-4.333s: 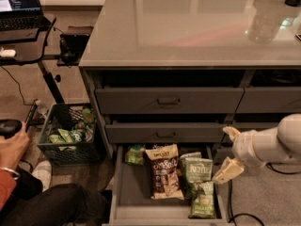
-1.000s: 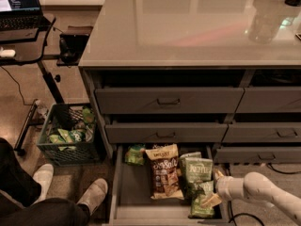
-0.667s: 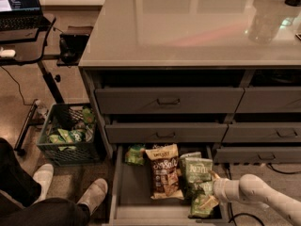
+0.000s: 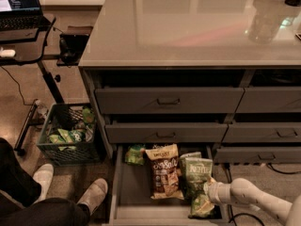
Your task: Pick green jalapeno chip bag from bottom drawer and place on counter
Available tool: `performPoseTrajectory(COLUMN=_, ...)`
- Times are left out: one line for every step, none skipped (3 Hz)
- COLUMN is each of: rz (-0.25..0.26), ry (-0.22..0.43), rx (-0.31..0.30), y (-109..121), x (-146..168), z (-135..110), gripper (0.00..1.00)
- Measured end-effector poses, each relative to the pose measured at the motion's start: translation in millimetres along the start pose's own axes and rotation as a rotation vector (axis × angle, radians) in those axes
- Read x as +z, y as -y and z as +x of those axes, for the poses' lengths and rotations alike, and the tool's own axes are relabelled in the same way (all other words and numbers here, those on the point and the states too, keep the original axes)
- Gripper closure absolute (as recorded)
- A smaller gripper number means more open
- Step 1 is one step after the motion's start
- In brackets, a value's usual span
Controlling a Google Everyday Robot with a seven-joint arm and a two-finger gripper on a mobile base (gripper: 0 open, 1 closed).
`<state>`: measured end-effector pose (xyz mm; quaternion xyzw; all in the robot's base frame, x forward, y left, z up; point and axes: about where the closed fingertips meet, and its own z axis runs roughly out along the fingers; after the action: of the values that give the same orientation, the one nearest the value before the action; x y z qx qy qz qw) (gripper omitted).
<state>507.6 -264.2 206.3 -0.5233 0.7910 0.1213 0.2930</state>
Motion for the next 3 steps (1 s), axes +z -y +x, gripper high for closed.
performPoseTrajectory(rz=0.041, ry=-0.046, rx=-0.03, y=2, x=15, z=13, gripper=0.0)
performPoseTrajectory(rz=0.069, ry=-0.074, rx=-0.056, y=5, x=26, z=21, gripper=0.19)
performPoseTrajectory(rz=0.069, ry=-0.074, rx=-0.056, y=5, x=26, z=21, gripper=0.42)
